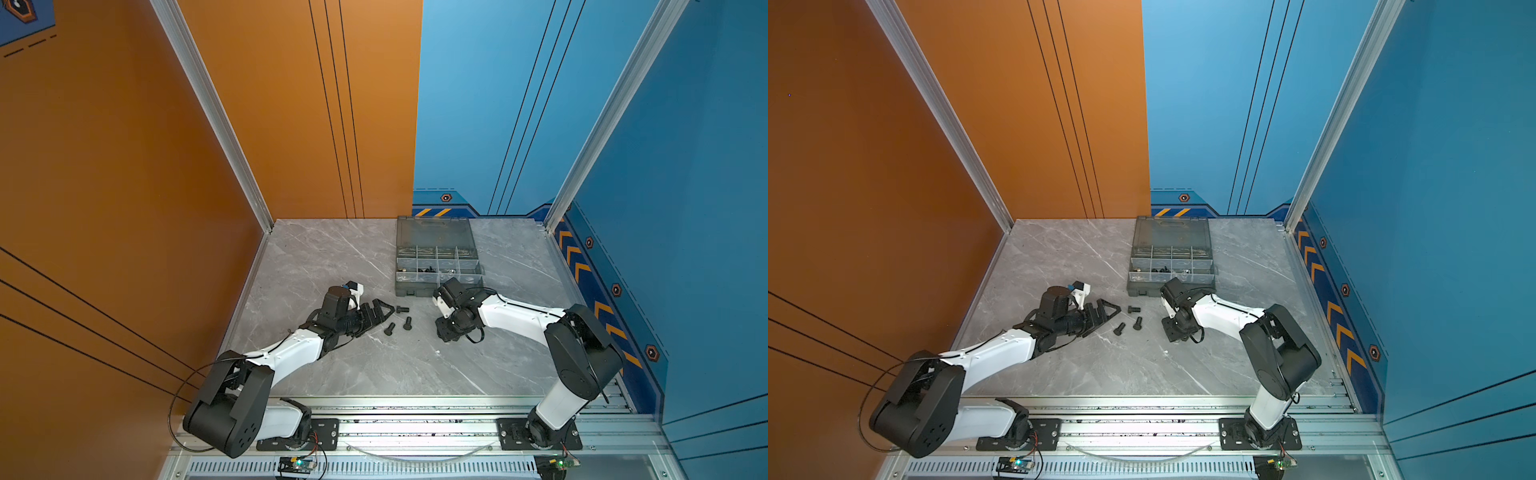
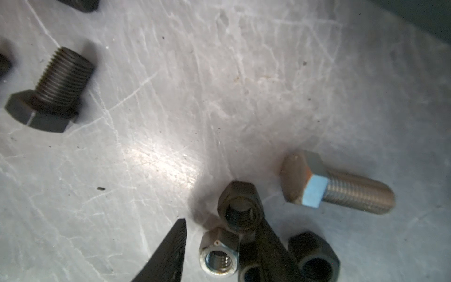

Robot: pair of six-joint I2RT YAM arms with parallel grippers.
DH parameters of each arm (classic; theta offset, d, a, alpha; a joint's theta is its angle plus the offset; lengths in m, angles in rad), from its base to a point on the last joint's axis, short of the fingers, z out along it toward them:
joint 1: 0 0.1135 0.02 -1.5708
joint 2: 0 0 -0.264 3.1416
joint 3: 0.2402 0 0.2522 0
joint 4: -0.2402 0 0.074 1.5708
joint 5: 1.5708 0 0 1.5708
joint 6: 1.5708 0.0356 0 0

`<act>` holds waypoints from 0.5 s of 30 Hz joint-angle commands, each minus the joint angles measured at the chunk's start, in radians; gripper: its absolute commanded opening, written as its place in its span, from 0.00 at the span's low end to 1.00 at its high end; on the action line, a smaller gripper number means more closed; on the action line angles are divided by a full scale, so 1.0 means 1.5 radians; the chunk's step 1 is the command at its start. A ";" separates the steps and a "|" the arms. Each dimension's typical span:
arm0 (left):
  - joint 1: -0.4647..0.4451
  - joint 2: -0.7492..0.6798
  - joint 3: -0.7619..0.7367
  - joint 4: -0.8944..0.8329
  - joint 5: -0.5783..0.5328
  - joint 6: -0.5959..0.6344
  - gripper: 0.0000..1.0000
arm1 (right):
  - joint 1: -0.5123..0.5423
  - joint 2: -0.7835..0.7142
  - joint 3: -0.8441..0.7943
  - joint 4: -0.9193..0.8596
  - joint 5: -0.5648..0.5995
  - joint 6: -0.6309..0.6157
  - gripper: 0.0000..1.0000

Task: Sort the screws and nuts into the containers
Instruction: 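Close the right gripper on another silver hex nut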

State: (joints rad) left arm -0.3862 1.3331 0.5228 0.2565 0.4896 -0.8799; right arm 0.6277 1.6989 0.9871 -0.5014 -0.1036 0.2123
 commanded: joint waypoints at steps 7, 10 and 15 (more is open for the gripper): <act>0.005 0.005 0.002 -0.011 -0.011 0.013 0.98 | 0.015 0.006 -0.008 -0.034 0.003 -0.007 0.47; 0.005 0.006 0.002 -0.010 -0.010 0.013 0.98 | 0.016 -0.001 -0.019 -0.037 0.001 -0.003 0.47; 0.005 0.005 0.001 -0.010 -0.008 0.013 0.98 | 0.017 -0.009 -0.031 -0.042 -0.002 0.012 0.46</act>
State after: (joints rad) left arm -0.3862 1.3369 0.5228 0.2565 0.4896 -0.8795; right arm 0.6464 1.7012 0.9791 -0.5037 -0.1017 0.2100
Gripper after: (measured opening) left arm 0.976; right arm 0.462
